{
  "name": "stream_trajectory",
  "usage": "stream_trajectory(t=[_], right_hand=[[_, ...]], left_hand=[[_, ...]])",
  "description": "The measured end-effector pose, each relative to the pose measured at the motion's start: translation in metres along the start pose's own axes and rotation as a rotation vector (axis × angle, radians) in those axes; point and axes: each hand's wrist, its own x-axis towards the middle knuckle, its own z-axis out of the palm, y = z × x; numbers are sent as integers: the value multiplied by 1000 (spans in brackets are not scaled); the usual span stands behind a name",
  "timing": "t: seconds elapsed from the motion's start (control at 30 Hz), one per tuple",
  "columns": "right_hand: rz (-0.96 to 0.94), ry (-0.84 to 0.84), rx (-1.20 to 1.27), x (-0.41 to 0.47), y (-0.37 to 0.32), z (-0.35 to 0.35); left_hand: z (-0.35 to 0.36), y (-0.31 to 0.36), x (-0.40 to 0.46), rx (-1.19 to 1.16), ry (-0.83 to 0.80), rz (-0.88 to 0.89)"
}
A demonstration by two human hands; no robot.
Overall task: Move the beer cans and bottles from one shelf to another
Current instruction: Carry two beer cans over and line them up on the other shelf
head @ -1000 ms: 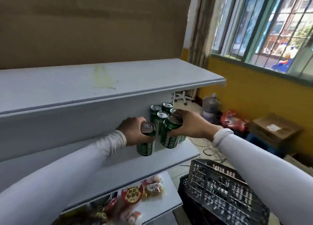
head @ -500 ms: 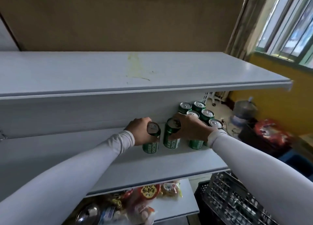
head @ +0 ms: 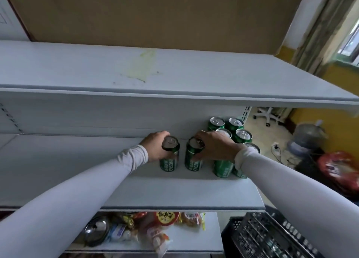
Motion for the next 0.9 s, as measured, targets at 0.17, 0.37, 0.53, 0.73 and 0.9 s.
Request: stream_trajectory(t=[0.17,0.37,0.53,0.73,0.9], right_hand=[[-55,39,-80,17,7,-2],[-29,103,-91,42,26,-3],[-19,117,-71,57,36,-4],[-1,144,-23,67,41,-3],[27,185,-65,69,39,-3]], left_hand=[[14,5,16,-29,92,-20],[24,10,43,-40,135,-42],[30,7,69,-4,156,-41],[34,2,88,-14,210,-58],[38,0,96,-22,239,-69]])
